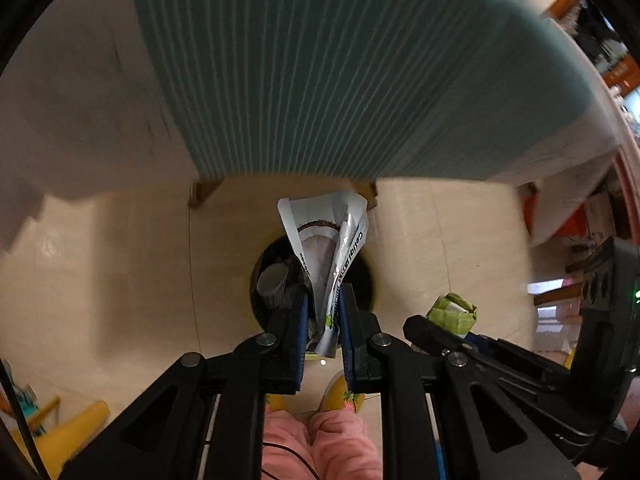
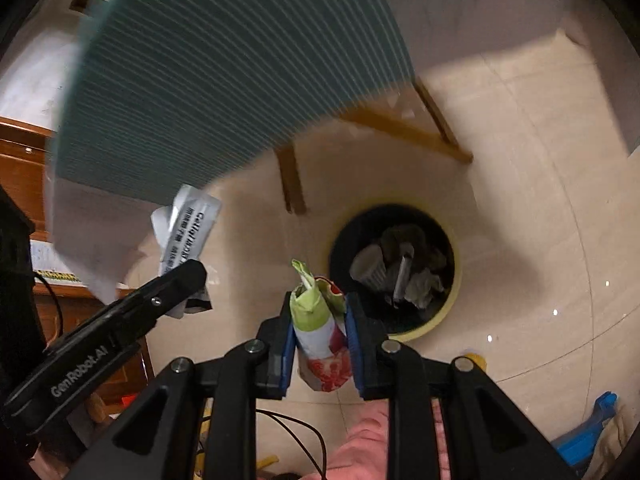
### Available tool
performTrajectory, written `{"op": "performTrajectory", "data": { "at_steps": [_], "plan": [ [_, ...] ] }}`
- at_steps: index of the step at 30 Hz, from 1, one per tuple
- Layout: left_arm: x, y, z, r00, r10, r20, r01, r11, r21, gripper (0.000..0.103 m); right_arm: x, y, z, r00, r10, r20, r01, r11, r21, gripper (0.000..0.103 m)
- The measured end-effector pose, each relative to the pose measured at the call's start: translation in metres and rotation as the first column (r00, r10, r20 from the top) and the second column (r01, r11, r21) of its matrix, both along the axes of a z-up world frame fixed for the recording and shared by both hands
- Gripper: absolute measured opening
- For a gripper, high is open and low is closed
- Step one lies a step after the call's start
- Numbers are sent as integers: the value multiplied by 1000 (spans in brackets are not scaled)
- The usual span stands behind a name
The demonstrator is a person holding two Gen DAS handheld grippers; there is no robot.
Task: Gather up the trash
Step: 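Lower both tools over the black bin and open both grippers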
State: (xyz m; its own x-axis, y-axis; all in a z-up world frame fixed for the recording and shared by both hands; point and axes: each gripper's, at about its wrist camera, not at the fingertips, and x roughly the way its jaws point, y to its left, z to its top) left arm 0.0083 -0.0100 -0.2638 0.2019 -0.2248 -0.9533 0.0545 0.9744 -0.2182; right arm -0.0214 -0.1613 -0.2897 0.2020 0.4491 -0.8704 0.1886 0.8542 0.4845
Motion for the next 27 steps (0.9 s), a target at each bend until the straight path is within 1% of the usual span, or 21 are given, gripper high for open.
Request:
{"op": "performTrajectory", "data": {
  "at_steps": [2, 7, 9, 10, 11, 12, 13, 14, 16, 18, 20, 22, 27],
  "plan": [
    [0, 1, -22, 1000, 18, -21, -18, 1000, -4, 13, 1, 3, -26, 1000, 18, -21, -18, 1000, -5, 25],
    [1, 0, -68, 999, 29, -43, -29, 1000, 1, 22, 7, 7, -70, 998, 31, -47, -31, 999, -13, 29],
    [2, -1, -79, 999, 25, -45, -24, 1000, 6, 24, 10, 5, -82, 998, 32, -51, -33, 999, -15, 31],
    [3, -2, -84, 999, 23, -46, -23, 1000, 9, 29, 11, 5, -86, 998, 30, -52, -31, 999, -16, 32],
    [3, -3, -90, 999, 24, -47, -23, 1000, 15, 31, 13, 4, -90, 998, 26, -53, -27, 999, -19, 36],
    [7, -6, -92, 998, 25, -49, -24, 1000, 17, 36, 15, 3, -95, 998, 23, -57, -24, 1000, -17, 38],
    [7, -7, -96, 998, 27, -51, -26, 1000, 18, 41, 18, 0, -99, 998, 20, -60, -21, 1000, -16, 43],
    [7, -9, -97, 998, 33, -50, -32, 999, 21, 44, 19, -1, -101, 998, 16, -60, -17, 1000, -20, 44],
    [7, -8, -99, 998, 44, -51, -42, 999, 32, 57, 21, -5, -106, 998, 6, -63, -8, 1000, -30, 44],
    [9, -7, -99, 997, 53, -49, -51, 998, 38, 61, 23, -8, -106, 998, -7, -68, 5, 1000, -26, 44],
    [9, -6, -98, 997, 56, -46, -53, 998, 46, 63, 23, -11, -106, 998, -17, -65, 15, 1000, -24, 45],
    [11, -5, -96, 998, 52, -40, -50, 997, 56, 69, 24, -11, -105, 998, -16, -56, 15, 1000, -28, 45],
    [12, -7, -86, 999, 43, -17, -42, 996, 76, 72, 24, -12, -96, 1000, -4, -31, 3, 1000, -30, 45]
  ]
}}
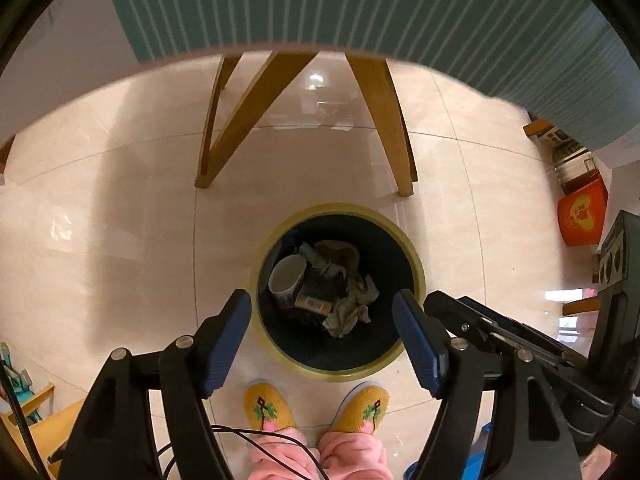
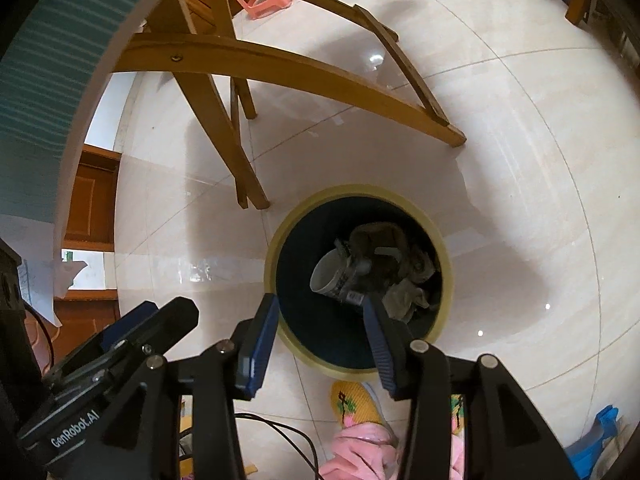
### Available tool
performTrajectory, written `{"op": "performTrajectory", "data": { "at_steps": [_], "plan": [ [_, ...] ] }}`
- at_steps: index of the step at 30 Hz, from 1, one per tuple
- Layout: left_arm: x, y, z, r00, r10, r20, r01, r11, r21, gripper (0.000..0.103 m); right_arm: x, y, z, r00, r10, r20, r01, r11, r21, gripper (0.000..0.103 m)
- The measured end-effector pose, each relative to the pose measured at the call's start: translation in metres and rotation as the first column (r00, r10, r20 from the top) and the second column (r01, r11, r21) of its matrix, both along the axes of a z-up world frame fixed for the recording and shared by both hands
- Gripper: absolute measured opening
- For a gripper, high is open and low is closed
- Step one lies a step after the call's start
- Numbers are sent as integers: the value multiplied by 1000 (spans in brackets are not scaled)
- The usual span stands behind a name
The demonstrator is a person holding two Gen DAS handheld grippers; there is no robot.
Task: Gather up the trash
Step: 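Lower both tools over the black bin and open both grippers, then raise both tools back toward the table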
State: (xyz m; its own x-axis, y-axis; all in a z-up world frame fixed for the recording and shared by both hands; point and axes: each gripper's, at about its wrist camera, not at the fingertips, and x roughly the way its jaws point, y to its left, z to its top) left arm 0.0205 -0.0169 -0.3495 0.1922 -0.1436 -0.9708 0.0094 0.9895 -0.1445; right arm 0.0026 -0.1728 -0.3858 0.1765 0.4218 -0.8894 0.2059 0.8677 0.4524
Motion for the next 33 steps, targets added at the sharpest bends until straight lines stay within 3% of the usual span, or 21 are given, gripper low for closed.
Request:
{"op": "performTrajectory", "data": {
  "at_steps": [17, 26, 33],
  "plan": [
    [11, 4, 48, 997, 21, 74, -24, 999, 43, 75, 7, 2, 51, 997, 16, 72, -14, 999, -34, 45],
    [-1, 3, 124, 995, 38, 96, -41, 999, 27, 76, -3, 0, 120, 996, 13, 93, -11, 1000, -23, 45],
    [-12, 1, 203, 988, 34, 153, -37, 999, 19, 76, -13, -3, 198, 989, 12, 144, -11, 1000, -8, 45]
  ]
}}
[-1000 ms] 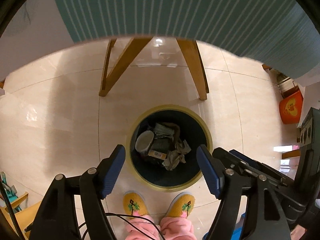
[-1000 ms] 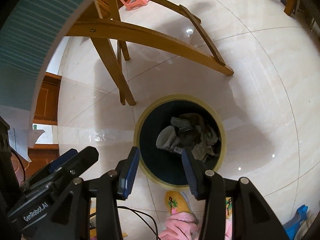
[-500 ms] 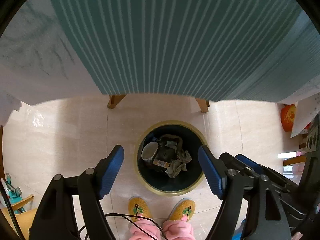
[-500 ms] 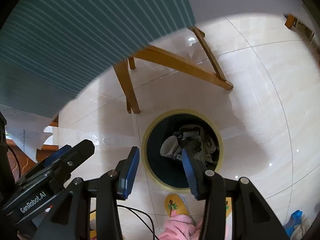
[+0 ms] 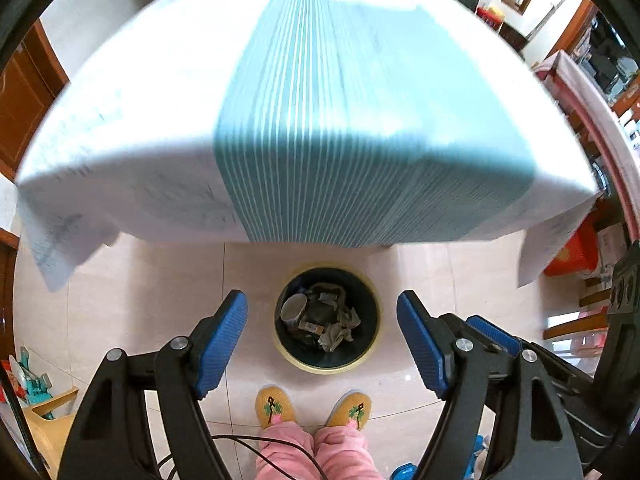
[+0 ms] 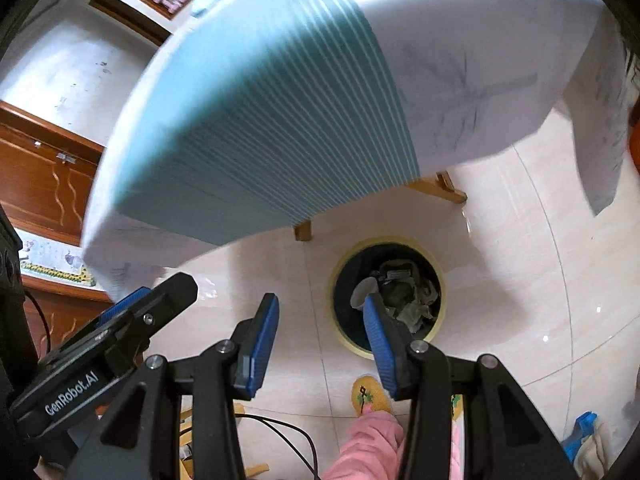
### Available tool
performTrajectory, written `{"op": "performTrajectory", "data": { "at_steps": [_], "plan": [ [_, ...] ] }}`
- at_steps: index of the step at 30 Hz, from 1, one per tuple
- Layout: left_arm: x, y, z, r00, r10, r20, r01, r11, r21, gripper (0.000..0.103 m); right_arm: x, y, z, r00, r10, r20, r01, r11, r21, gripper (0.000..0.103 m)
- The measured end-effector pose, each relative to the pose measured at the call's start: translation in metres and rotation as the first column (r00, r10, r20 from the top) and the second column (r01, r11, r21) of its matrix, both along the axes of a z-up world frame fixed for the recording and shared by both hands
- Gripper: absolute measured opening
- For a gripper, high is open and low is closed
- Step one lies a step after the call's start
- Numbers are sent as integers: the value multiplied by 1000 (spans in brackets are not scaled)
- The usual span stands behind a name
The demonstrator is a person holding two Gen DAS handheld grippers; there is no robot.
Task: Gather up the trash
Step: 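Raise both tools back toward the table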
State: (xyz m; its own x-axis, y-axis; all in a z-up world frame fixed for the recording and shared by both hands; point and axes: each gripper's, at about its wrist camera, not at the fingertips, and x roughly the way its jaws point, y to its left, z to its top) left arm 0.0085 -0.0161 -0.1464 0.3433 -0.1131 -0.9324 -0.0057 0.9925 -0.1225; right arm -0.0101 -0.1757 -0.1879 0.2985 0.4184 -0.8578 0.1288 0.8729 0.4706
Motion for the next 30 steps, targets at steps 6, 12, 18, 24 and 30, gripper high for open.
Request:
{"op": "performTrajectory", "data": {
  "at_steps": [6, 12, 18, 24, 30],
  "plan": [
    [-5, 3, 85, 995, -4, 102, 5, 1000, -7, 76, 1, 1, 75, 995, 35, 98, -36, 999, 4, 45],
    [-7, 2, 165, 975, -8, 220, 8, 1000, 1, 76, 5, 2, 148, 970, 85, 227, -88, 996, 4, 45],
    [-2, -2, 226, 952, -4, 306, -3, 1000, 22, 76, 13, 0, 199, 939, 118, 324, -121, 993, -12, 45],
    [5, -7, 258, 939, 32, 343, -45, 999, 31, 76, 27, -14, 234, 901, 158, 403, -158, 987, -33, 45],
    [28, -2, 267, 942, 66, 330, -79, 996, 27, 76, 54, -18, 258, 870, 187, 456, -173, 982, -72, 45]
  ]
}}
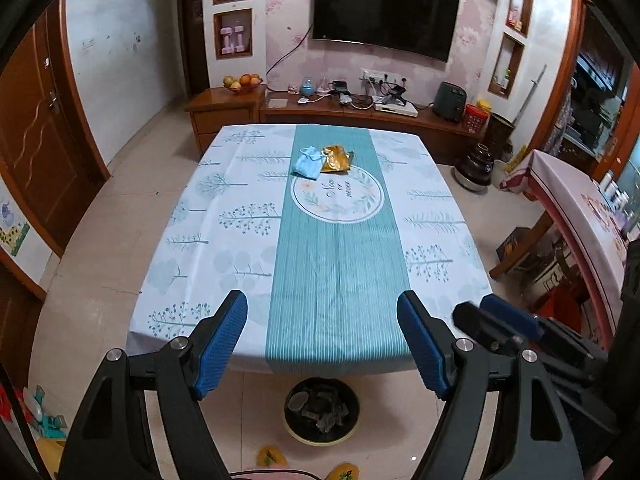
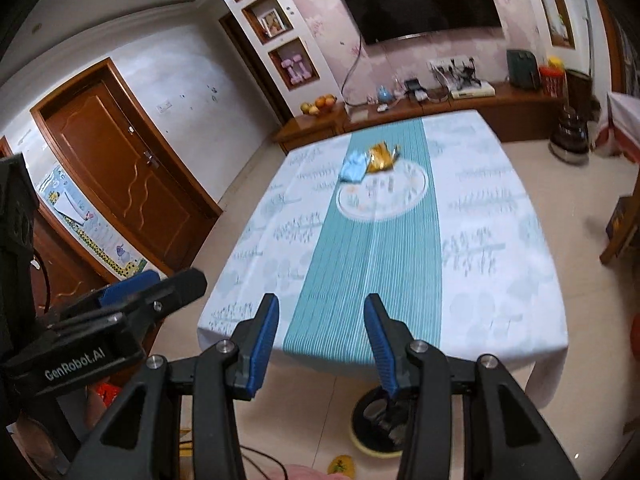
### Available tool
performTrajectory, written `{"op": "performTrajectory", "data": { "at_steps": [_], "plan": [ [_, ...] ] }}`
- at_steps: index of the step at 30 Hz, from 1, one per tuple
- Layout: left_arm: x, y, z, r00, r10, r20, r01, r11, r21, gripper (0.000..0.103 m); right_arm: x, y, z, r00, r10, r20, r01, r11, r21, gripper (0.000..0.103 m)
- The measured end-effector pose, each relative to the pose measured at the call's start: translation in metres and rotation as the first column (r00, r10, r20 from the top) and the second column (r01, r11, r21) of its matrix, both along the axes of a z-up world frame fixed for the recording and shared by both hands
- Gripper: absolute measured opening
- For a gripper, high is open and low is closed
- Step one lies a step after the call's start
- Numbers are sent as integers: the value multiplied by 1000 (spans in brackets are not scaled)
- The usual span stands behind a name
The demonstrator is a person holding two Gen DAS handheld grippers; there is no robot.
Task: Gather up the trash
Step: 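Raise both tools back toward the table, then grasp the blue face mask with the left gripper while the right gripper grasps the yellow snack bag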
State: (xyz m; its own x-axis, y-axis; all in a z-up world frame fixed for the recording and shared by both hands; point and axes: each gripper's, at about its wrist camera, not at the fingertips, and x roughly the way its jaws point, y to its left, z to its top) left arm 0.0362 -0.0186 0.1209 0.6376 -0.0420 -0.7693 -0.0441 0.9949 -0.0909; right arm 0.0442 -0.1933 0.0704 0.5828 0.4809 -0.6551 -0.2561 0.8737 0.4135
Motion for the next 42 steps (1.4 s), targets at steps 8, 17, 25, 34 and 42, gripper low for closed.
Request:
{"op": "performTrajectory", "data": {
  "at_steps": [8, 17, 25, 34, 42],
  "plan": [
    [70, 28, -17, 999, -6, -31, 5, 999, -41, 76, 55, 4, -2, 999, -39, -6, 38, 999, -24, 44],
    [227, 78, -56, 990, -109, -94, 100, 991, -92, 76, 161, 29, -31, 982, -167, -93, 162, 985, -53, 44],
    [375, 97, -120, 959, -202, -196, 185, 977, -105, 76, 266, 49, -77, 934, -299, -194, 291, 954, -69, 44],
    [461, 82, -197, 930, -234, -285, 206, 970, -127, 73, 342, 61, -113, 912, -347, -220, 327, 937, -122, 44],
    [488, 63, -238, 918, -252, -307, 225, 967, -121, 61, 375, 64, -143, 906, -342, -250, 314, 938, -143, 45]
  ]
}}
